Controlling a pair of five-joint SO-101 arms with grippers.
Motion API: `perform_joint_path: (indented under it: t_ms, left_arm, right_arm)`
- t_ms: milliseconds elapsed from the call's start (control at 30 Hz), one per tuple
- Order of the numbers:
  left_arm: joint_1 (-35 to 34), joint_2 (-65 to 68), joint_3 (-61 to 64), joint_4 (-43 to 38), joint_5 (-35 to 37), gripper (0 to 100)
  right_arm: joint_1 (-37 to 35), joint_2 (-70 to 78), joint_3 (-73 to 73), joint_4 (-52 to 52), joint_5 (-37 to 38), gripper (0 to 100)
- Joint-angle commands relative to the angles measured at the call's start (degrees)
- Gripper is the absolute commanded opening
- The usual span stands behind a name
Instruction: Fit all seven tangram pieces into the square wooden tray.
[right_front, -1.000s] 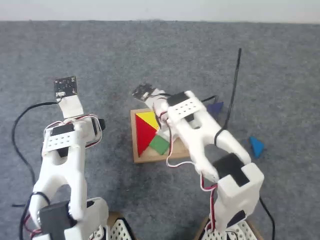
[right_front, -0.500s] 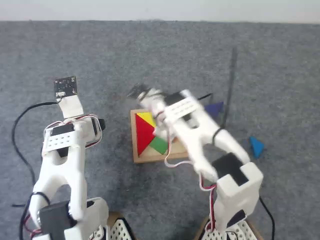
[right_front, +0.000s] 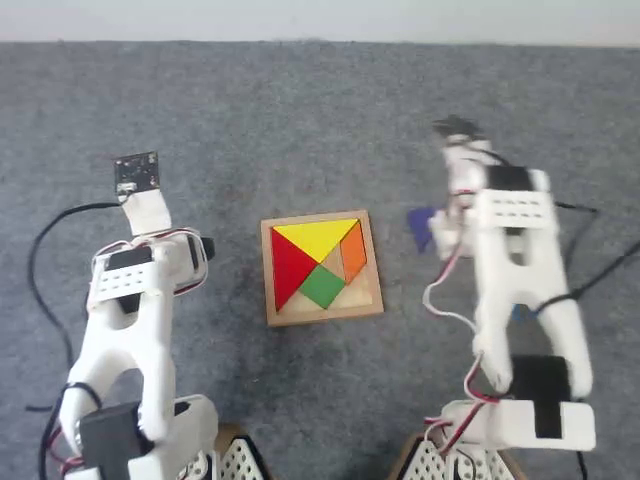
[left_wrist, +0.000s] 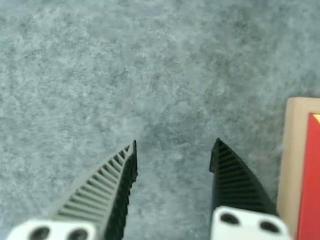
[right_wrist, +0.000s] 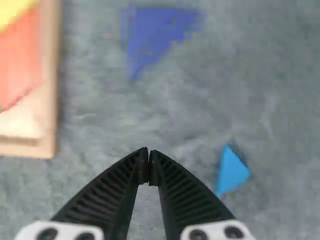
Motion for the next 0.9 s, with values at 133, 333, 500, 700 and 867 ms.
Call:
perform_joint_path:
  t_ms: [133, 333, 500, 700, 867]
  left_arm:
    - [1.1, -1.5, -1.3, -1.3, 0.5, 24]
    - [1.1, -1.5, -1.3, -1.3, 0.4, 24]
    - [1.1, -1.5, -1.0, -1.3, -1.1, 24]
    - [1.1, -1.5, 1.0, -3.5, -1.8, 24]
    - [1.1, -1.5, 1.9, -5.1, -1.8, 23]
  right_arm:
    - [7.3, 1.7, -0.1, -0.9, -11.2, 17.4]
    - [4.8, 3.5, -0.1, 4.5, -27.1, 17.6]
    - [8.7, 7.2, 0.0, 3.6, -37.8, 17.3]
    - [9.4, 11.8, -0.4, 3.4, -38.3, 17.3]
    - [10.7, 11.9, -0.4, -0.1, -37.5, 17.3]
